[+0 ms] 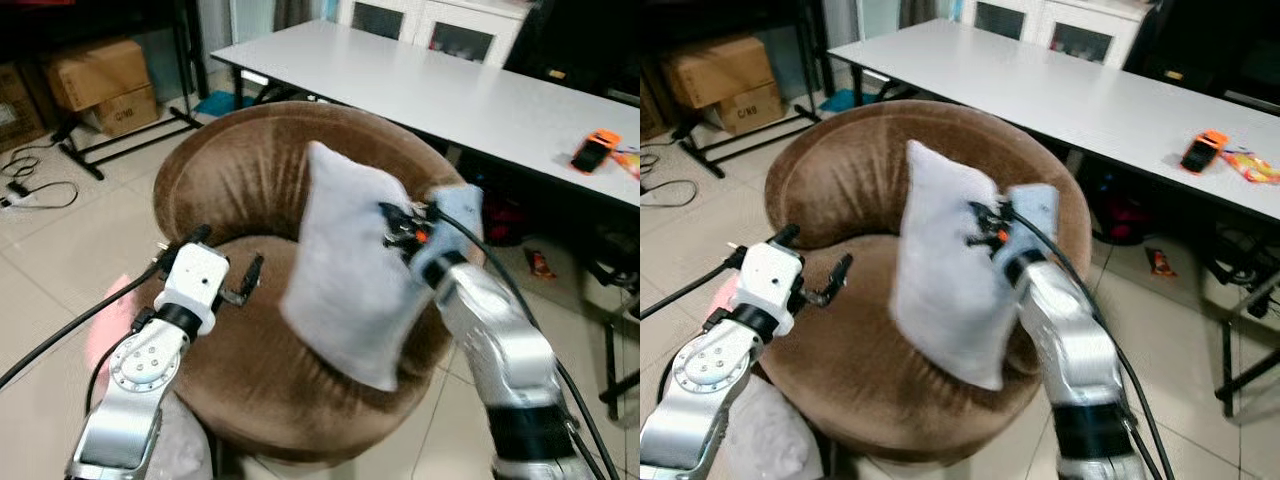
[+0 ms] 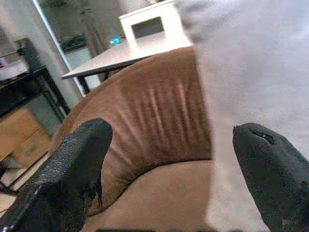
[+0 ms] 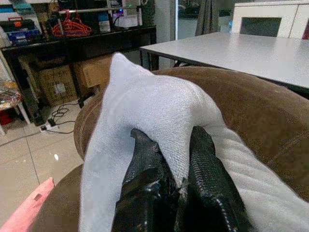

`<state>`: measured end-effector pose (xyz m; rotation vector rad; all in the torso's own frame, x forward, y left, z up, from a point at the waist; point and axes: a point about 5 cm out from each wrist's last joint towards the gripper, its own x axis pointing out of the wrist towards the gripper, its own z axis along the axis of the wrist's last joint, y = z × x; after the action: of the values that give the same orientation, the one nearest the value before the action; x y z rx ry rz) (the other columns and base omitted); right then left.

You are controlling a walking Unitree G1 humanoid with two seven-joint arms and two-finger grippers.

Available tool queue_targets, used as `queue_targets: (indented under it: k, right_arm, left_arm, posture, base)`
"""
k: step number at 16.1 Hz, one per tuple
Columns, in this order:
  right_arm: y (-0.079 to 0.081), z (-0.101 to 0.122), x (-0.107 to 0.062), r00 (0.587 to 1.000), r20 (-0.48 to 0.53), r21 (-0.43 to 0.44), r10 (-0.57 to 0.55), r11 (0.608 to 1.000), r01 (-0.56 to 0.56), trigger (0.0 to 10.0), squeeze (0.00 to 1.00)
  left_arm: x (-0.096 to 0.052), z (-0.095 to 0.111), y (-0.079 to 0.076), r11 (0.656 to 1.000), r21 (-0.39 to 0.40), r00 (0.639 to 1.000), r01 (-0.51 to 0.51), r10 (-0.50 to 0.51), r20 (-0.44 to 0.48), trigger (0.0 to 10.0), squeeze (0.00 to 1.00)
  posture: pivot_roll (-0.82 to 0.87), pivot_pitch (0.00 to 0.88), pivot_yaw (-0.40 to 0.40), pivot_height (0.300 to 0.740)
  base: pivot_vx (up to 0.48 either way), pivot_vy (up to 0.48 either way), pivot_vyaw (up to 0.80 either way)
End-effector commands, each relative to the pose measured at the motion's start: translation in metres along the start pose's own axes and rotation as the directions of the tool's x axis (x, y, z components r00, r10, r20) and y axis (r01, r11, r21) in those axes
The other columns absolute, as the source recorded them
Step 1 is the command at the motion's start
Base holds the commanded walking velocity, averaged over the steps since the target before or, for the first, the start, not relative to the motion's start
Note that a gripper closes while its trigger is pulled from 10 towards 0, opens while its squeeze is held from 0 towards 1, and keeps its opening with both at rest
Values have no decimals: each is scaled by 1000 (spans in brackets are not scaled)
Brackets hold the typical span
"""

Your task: Move the pillow to the sofa from floor

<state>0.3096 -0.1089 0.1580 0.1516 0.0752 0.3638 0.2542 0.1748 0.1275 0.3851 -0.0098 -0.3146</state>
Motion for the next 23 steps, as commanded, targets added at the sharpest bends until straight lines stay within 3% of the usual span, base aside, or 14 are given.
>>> queue_targets:
  k: [1,3,6,9,10,12,14,16,17,20,23]
  right_arm:
    - [3,8,9,1000,-11,22,-18,1000,19,10000,0]
    - [10,11,26,999,-27,67,-37,997,39,10000,0]
    - [19,14,53,996,-66,245,-67,966,81,10000,0]
    - [12,3,75,986,-119,400,-119,903,158,10000,0]
    - [-3,-7,80,972,-162,497,-169,837,228,10000,0]
    - [-14,-13,79,961,-188,502,-201,822,270,10000,0]
    - [-25,-32,75,920,-297,369,-256,857,358,10000,0]
    - [-28,-35,75,912,-296,323,-283,869,375,10000,0]
    - [-31,-32,76,908,-278,313,-314,864,394,10000,1000]
    - [-34,-28,76,922,-248,278,-297,890,362,10000,1000]
    - [-46,-28,72,909,-215,275,-356,871,407,10000,1000]
  left_arm:
    - [-1,-2,-8,998,-1,998,69,-69,-12,10000,0]
    - [-6,-7,-16,987,8,987,159,-158,-41,10000,0]
    - [-13,-11,-21,976,4,974,216,-215,-73,10000,0]
    - [-14,-12,-20,977,15,974,214,-212,-81,10000,0]
    - [-16,-12,-19,977,16,974,213,-211,-84,10000,0]
    - [-17,-12,-19,978,13,974,210,-208,-86,10000,0]
    - [-19,-13,-20,978,8,974,207,-206,-92,10000,0]
    - [-19,-13,-20,979,5,974,206,-205,-93,10000,0]
    - [-21,-12,-21,977,-16,973,215,-215,-86,10000,0]
    - [-20,-14,-26,955,-91,954,282,-289,-76,10000,0]
    - [-19,-16,-30,928,-113,928,355,-365,-80,10000,0]
  posture:
    - [23,0,-88,740]
    - [35,0,-91,740]
    - [44,0,-95,740]
    - [58,0,-107,740]
    - [64,0,-114,740]
    - [66,0,-118,740]
    - [69,0,-125,740]
    - [71,0,-128,740]
    - [71,0,-133,740]
    - [74,0,-137,740]
    - [70,0,-134,740]
  base:
    - [0,0,0]
    - [0,0,0]
    - [0,0,0]
    - [0,0,0]
    - [0,0,0]
    - [0,0,0]
    - [0,0,0]
    - [0,0,0]
    - [0,0,0]
    - [0,0,0]
    - [0,0,0]
